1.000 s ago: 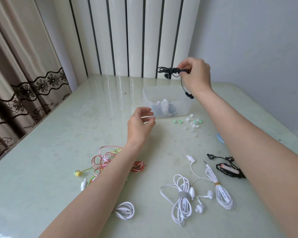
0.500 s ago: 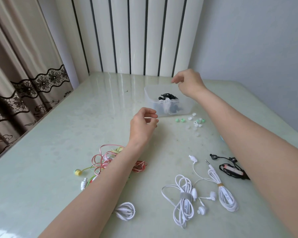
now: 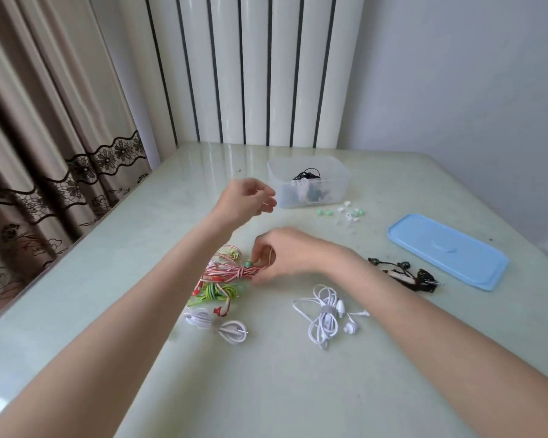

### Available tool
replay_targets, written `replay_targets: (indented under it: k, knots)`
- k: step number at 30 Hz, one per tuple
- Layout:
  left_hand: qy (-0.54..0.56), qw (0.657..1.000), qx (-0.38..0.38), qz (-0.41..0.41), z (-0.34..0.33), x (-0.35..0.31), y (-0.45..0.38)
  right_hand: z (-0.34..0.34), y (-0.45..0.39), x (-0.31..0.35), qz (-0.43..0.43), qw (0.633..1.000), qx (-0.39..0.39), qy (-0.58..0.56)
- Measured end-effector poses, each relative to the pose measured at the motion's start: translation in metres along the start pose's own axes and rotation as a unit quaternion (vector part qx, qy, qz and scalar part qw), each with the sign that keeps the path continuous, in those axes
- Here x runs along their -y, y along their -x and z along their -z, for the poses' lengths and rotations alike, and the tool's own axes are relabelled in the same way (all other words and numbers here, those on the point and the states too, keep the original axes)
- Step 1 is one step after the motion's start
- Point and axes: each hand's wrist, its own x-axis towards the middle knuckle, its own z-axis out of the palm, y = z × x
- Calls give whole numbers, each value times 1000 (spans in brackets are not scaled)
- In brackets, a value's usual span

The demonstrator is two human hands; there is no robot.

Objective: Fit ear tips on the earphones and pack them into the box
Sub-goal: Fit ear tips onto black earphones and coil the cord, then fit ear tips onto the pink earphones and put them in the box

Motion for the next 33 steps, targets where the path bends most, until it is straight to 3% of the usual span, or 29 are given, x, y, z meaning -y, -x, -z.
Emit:
replay_targets:
  k: [3, 6, 10, 16, 20, 25, 30, 31, 33]
  knots:
    - [-49, 992, 110, 42, 6, -3, 22, 3, 6, 13, 25, 999, -37, 23]
    - [21, 984, 168, 58, 13, -7, 37, 31, 13, 14, 14, 993, -73, -95]
    - [130, 958, 236, 95, 18, -15, 46, 67, 25, 7, -9, 944, -180, -277]
    - [145, 961, 228, 52, 14, -12, 41, 96, 33, -17, -34, 867, -302, -396]
    - [131, 975, 175, 35, 7, -11, 30, 104, 37, -35, -34, 834, -308, -455]
    - [150, 988, -3, 26, 5, -11, 15, 84, 35, -48, -119, 889, -200, -394]
    - [18, 999, -37, -4, -5, -10, 10, 59, 37, -61, -141, 954, -47, -260]
    - [-30, 999, -34, -14, -8, -9, 7, 59, 35, -64, -144, 962, -49, -225]
    - [-104, 994, -13, -31, -15, -7, 2, 65, 26, -76, -168, 961, -154, -155]
